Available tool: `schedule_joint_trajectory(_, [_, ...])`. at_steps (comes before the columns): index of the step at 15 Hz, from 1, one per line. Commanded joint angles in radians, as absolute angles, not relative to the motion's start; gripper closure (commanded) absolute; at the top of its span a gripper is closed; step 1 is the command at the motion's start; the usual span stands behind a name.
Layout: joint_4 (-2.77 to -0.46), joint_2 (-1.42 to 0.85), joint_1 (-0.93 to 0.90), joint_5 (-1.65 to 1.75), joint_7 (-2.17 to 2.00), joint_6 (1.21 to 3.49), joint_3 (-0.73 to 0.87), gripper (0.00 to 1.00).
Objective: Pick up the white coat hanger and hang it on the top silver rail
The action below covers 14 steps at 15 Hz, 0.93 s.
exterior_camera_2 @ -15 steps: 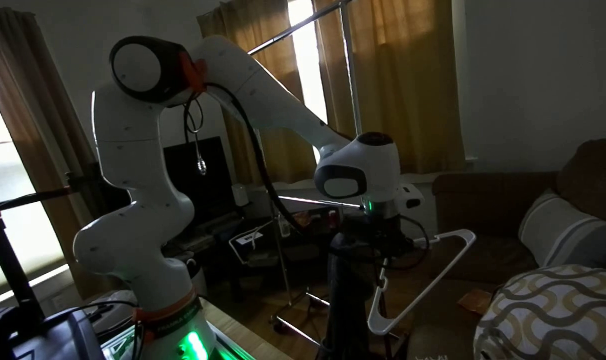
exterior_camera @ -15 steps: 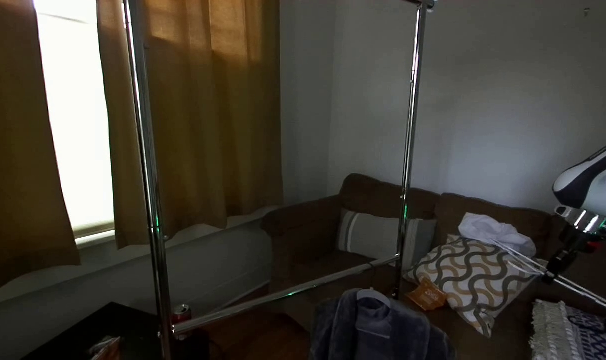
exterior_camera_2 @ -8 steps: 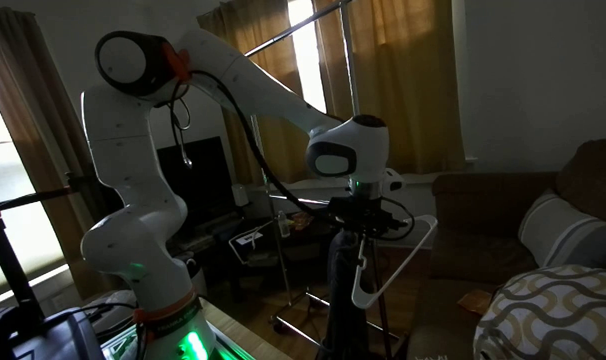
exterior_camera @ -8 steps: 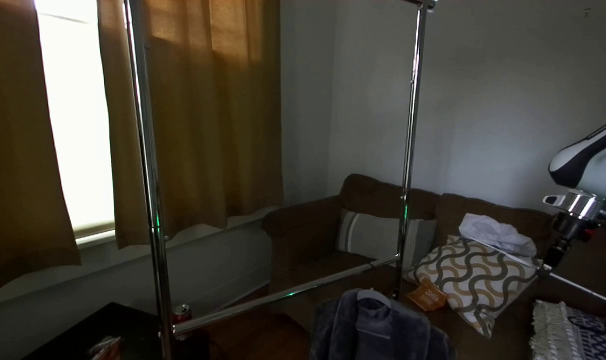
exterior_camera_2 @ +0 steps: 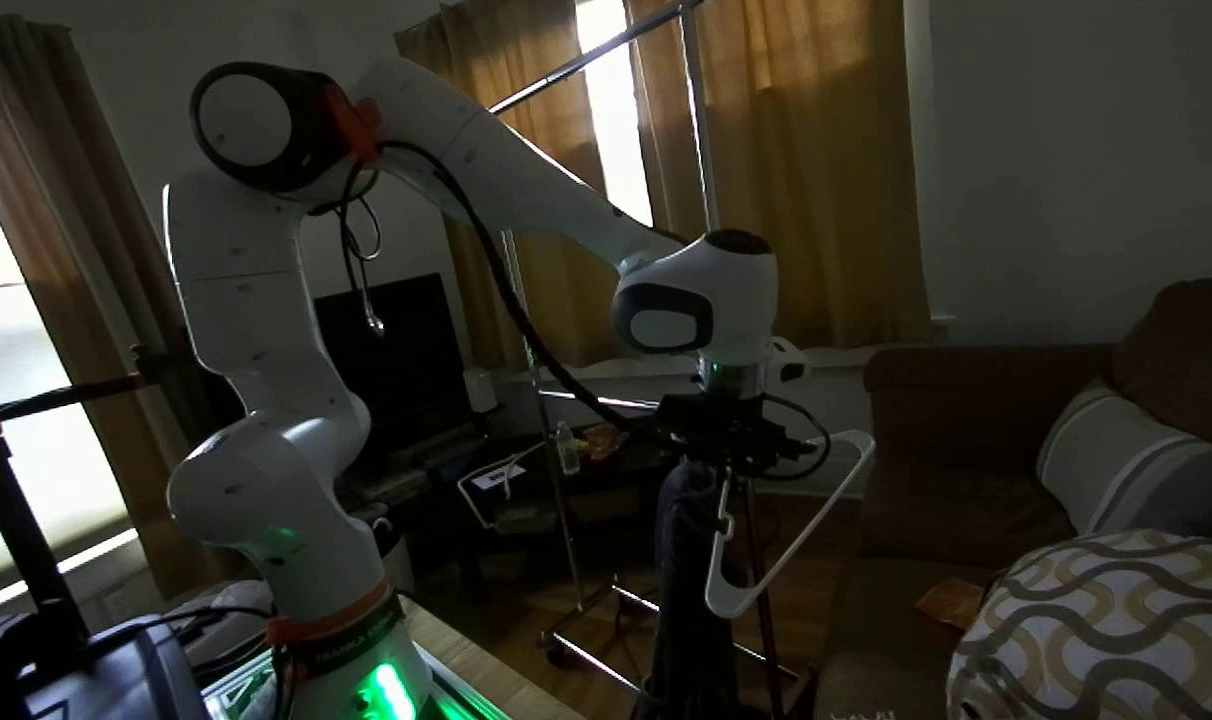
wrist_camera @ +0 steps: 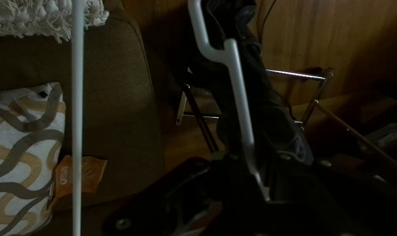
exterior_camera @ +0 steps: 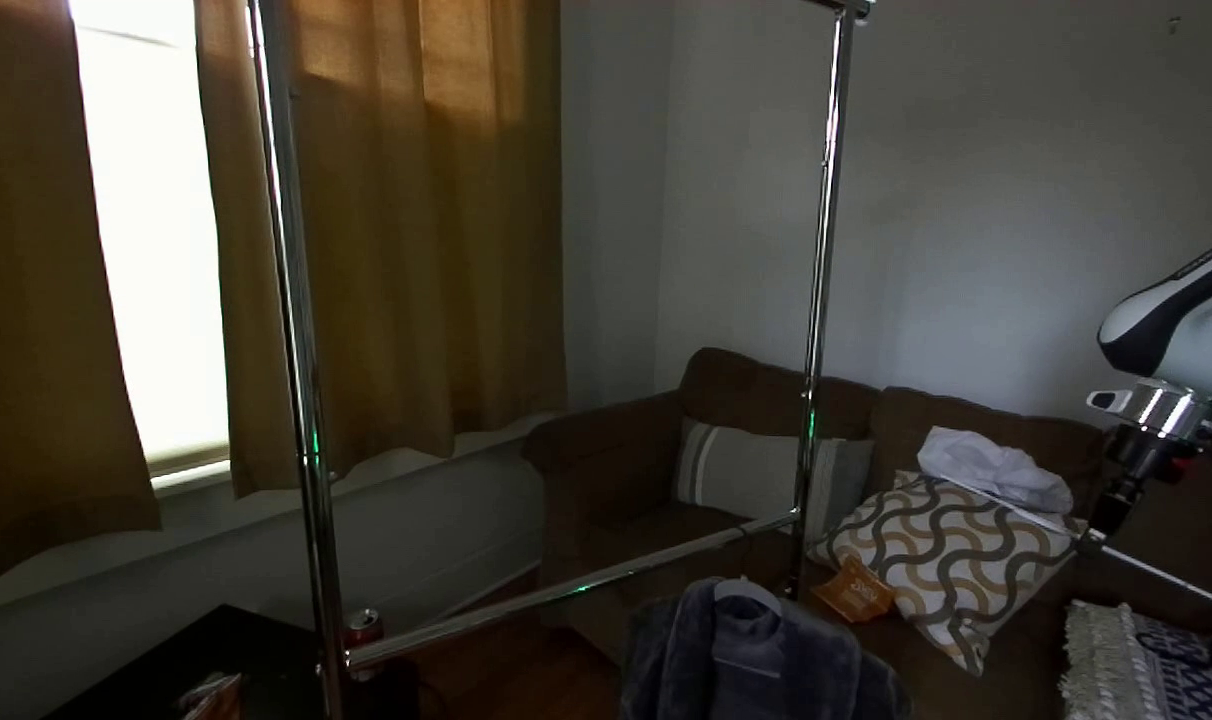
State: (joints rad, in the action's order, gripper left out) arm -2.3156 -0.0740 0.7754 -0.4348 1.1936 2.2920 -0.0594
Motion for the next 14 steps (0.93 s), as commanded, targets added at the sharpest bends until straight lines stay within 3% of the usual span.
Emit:
schedule_joint_trajectory(1, [-2.287, -0.065, 0.637, -0.490, 1.225, 2.240, 0.044, 0.96])
schedule_joint_trajectory(14, [-2.148, 0.014, 0.375, -0.676, 1.106, 1.640, 0.220, 0.96])
